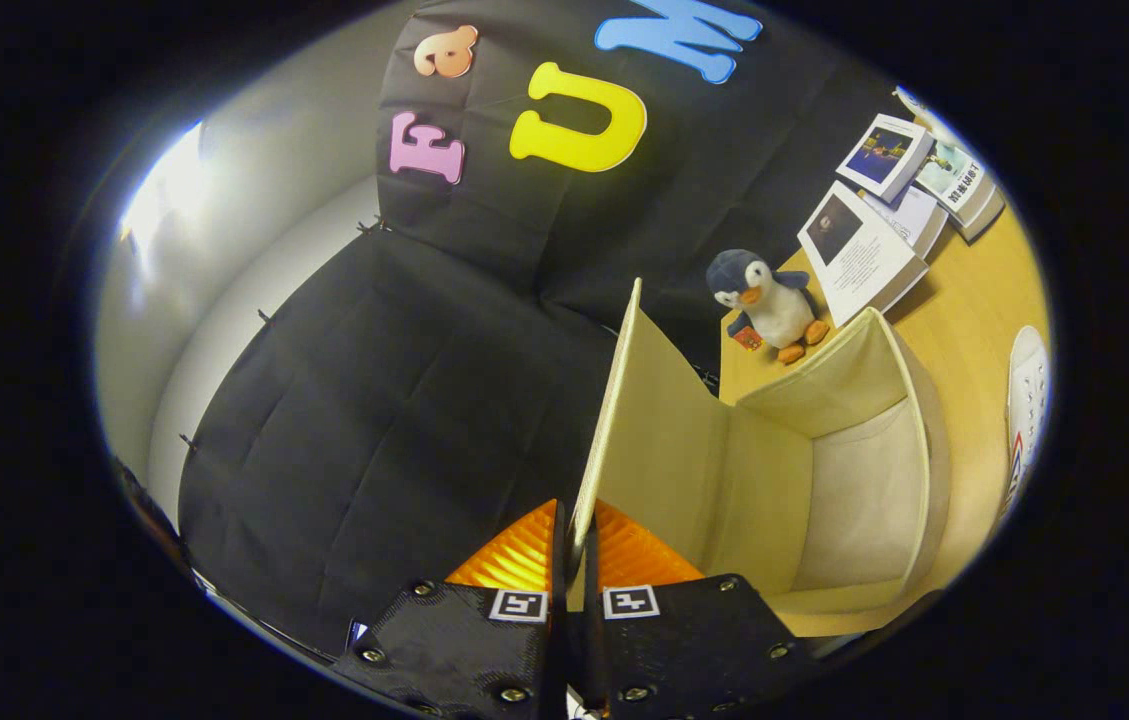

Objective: Open the storage box then place both shoes into the box .Put the left shoe in first, then the right shoe, with the right side of both shoes facing outward in a uniform manner.

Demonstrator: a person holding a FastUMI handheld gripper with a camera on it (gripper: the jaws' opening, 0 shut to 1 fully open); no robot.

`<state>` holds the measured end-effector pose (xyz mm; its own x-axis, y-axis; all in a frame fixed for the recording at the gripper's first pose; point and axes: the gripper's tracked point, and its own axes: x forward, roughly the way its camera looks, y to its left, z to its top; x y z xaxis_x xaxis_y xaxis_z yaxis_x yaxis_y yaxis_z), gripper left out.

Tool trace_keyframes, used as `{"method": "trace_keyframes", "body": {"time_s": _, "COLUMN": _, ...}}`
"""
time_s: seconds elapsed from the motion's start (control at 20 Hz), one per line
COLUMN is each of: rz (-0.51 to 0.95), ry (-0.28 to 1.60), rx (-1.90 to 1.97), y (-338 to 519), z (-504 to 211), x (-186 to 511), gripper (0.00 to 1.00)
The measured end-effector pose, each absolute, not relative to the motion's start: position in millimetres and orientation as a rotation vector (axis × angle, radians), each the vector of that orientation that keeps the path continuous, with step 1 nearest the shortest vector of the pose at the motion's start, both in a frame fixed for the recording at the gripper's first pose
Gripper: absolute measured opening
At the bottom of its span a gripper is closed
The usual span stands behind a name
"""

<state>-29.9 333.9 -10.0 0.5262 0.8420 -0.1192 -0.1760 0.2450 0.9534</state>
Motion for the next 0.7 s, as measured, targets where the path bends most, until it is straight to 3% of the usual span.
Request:
{"method": "trace_keyframes", "body": {"time_s": 0.4, "rz": 0.819, "ry": 0.720, "rx": 1.013, "y": 389.9, "z": 0.7, "x": -37.1, "gripper": 0.06}}
{"method": "trace_keyframes", "body": {"time_s": 0.45, "rz": 0.824, "ry": 0.714, "rx": 1.006, "y": 399.3, "z": 0.1, "x": -35.0, "gripper": 0.12}}
{"method": "trace_keyframes", "body": {"time_s": 0.6, "rz": 0.841, "ry": 0.712, "rx": 0.992, "y": 412.8, "z": 3.6, "x": -36.1, "gripper": 0.12}}
{"method": "trace_keyframes", "body": {"time_s": 0.7, "rz": 0.856, "ry": 0.708, "rx": 0.978, "y": 423.3, "z": 4.5, "x": -35.0, "gripper": 0.18}}
